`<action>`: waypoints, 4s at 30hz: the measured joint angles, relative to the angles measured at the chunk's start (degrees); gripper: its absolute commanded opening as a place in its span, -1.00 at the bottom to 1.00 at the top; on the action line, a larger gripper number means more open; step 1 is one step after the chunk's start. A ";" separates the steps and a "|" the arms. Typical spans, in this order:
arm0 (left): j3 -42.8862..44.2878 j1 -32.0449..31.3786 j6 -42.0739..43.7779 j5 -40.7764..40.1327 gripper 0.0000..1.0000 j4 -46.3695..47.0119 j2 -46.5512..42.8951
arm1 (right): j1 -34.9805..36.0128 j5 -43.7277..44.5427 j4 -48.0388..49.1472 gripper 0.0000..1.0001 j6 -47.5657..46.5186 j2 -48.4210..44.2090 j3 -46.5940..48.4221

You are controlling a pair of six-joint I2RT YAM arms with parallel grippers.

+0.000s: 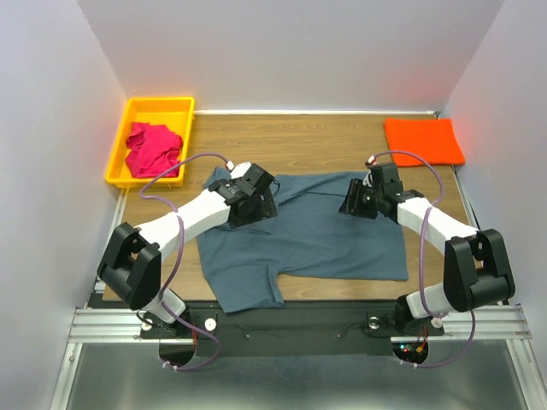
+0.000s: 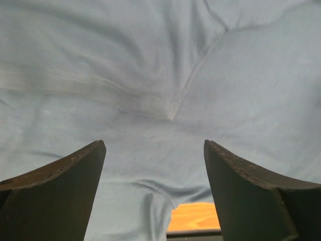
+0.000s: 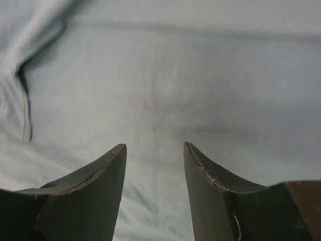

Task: Fold and stack the t-shirts
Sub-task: Fold the tshirt

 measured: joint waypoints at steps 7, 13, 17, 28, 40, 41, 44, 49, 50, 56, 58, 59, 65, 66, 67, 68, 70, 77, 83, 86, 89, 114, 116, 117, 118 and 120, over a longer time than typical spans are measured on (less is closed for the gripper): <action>1.36 10.21 6.14 -4.50 0.54 3.21 -2.95 | -4.22 6.99 -1.57 0.03 -2.58 1.68 7.17; 10.45 20.41 14.45 -5.70 0.22 9.49 7.67 | -12.11 10.56 -1.68 -0.23 -3.19 7.19 13.94; 16.68 22.14 18.05 -4.68 0.10 12.92 16.92 | -13.97 11.69 -1.79 -0.35 -3.17 12.63 17.99; 26.29 25.70 21.29 -2.56 -0.02 14.51 30.71 | -15.76 11.74 -1.97 -0.37 -3.17 22.73 22.10; 27.15 30.25 20.31 -2.29 -0.08 16.48 35.43 | -20.46 10.86 -1.14 -0.36 -2.05 29.22 26.67; 27.15 30.86 19.91 -2.32 -0.08 16.70 35.50 | -20.74 10.82 -0.98 -0.35 -1.88 29.44 26.91; 27.19 32.33 19.15 -2.21 -0.08 17.25 35.63 | -21.55 10.78 -0.87 -0.35 -1.46 30.18 27.82; 27.91 33.29 19.08 -1.62 0.15 17.66 36.20 | -21.81 10.47 -1.11 -0.34 -2.23 31.10 29.44; 27.93 33.27 19.12 -1.38 0.22 17.86 36.20 | -21.84 10.27 -1.14 -0.33 -2.40 31.10 29.46; 27.04 32.68 19.52 -0.09 0.66 18.10 34.40 | -21.40 7.93 -2.21 -0.18 -3.69 28.50 28.79; 25.20 32.26 19.56 0.04 0.67 18.08 31.45 | -20.96 7.08 -2.58 -0.14 -3.76 25.53 27.54; 23.58 31.71 19.52 0.02 0.66 17.59 28.39 | -20.28 6.25 -2.82 -0.13 -3.76 22.64 26.62; 13.70 27.80 17.57 -1.16 0.58 16.24 7.56 | -11.87 2.84 -2.21 -0.11 -2.01 11.37 23.65; 11.65 27.08 17.00 -1.11 0.57 15.85 4.33 | -8.70 2.08 -2.14 -0.11 -0.96 9.66 22.71; 8.55 26.25 16.46 -1.05 0.57 16.15 0.37 | -6.80 1.70 -2.19 -0.11 -0.35 9.03 22.32; 5.99 25.70 15.98 -1.03 0.56 16.02 -2.34 | -4.42 1.29 -2.10 -0.11 0.37 8.59 21.79; 0.52 24.98 14.78 -1.03 0.52 16.44 -6.45 | 0.02 0.37 -1.97 -0.11 2.45 8.57 20.98; -15.52 24.24 11.98 -0.04 0.43 14.14 -8.13 | 13.07 -1.66 1.27 -0.11 10.25 12.83 18.75; -16.13 24.24 11.34 0.48 0.29 17.14 -4.90 | 18.53 -1.86 4.28 -0.12 14.86 20.26 19.41; -15.85 24.24 11.52 0.48 0.24 18.23 -2.19 | 19.91 -1.84 5.18 -0.12 16.11 23.54 20.06; -15.02 24.24 11.91 0.94 0.16 18.88 0.59 | 20.46 -1.86 5.57 -0.13 17.14 25.59 21.27; -13.44 22.67 12.92 3.52 -0.57 19.78 2.01 | 22.51 -2.69 8.35 -0.14 19.61 30.29 24.96; -12.68 22.40 12.94 3.02 -0.72 18.97 1.99 | 22.51 -2.69 8.37 -0.16 19.63 30.34 24.96; -12.26 22.34 13.05 2.75 -0.74 18.58 1.99 | 22.51 -2.69 8.37 -0.18 19.63 30.36 24.98; -11.93 22.29 13.03 2.67 -0.75 18.36 1.88 | 22.51 -2.69 8.37 -0.21 19.65 30.40 24.98; -11.54 22.12 13.09 2.38 -0.77 17.86 1.27 | 22.53 -2.69 8.39 -0.26 19.80 30.60 24.98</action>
